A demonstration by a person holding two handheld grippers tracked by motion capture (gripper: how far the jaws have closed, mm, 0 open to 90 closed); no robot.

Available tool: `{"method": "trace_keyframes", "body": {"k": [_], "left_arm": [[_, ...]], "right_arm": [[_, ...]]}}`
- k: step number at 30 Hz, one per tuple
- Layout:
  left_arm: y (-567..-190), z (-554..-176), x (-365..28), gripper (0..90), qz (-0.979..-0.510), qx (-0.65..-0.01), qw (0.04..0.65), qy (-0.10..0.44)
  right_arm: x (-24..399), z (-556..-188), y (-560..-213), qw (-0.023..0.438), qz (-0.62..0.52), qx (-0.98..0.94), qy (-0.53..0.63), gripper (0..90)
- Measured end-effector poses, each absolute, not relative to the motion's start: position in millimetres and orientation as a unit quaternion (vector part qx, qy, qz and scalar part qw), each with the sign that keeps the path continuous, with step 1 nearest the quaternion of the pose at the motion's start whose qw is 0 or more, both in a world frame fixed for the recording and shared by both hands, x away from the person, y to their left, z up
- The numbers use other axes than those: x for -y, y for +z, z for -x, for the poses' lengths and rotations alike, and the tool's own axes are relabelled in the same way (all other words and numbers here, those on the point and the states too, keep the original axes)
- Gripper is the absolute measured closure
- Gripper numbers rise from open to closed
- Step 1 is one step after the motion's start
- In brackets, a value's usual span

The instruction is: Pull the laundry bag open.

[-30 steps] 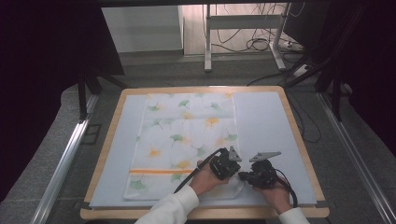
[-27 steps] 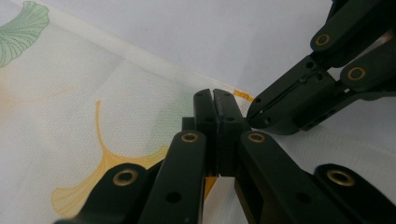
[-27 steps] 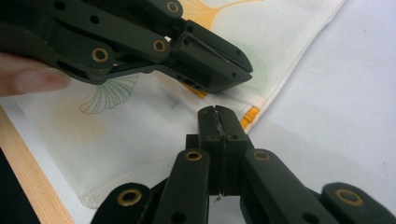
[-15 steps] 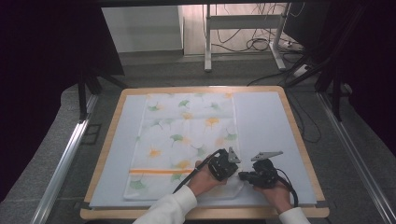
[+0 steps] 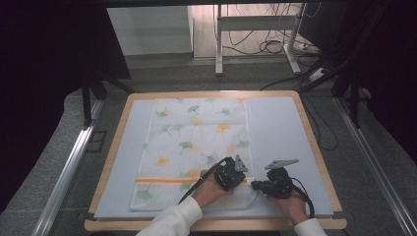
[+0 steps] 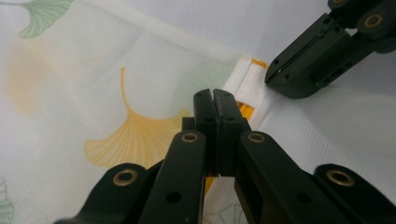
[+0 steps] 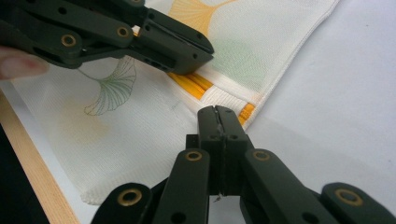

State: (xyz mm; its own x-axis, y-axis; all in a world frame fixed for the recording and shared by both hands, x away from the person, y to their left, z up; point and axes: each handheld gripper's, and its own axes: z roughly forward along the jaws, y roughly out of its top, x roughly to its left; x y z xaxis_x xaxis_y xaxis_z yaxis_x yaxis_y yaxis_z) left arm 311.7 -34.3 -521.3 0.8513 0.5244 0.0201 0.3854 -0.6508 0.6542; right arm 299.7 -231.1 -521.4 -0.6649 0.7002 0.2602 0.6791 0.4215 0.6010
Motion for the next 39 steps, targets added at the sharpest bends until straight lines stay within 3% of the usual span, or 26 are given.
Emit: {"method": "trace_keyframes", "body": {"k": [39], "left_arm": [[-522, -312, -4, 90.0, -0.896, -0.287, 0.325, 0.097]], "right_arm": [[231, -299, -522, 0.017, -0.41, -0.842, 0.35, 89.6]]}}
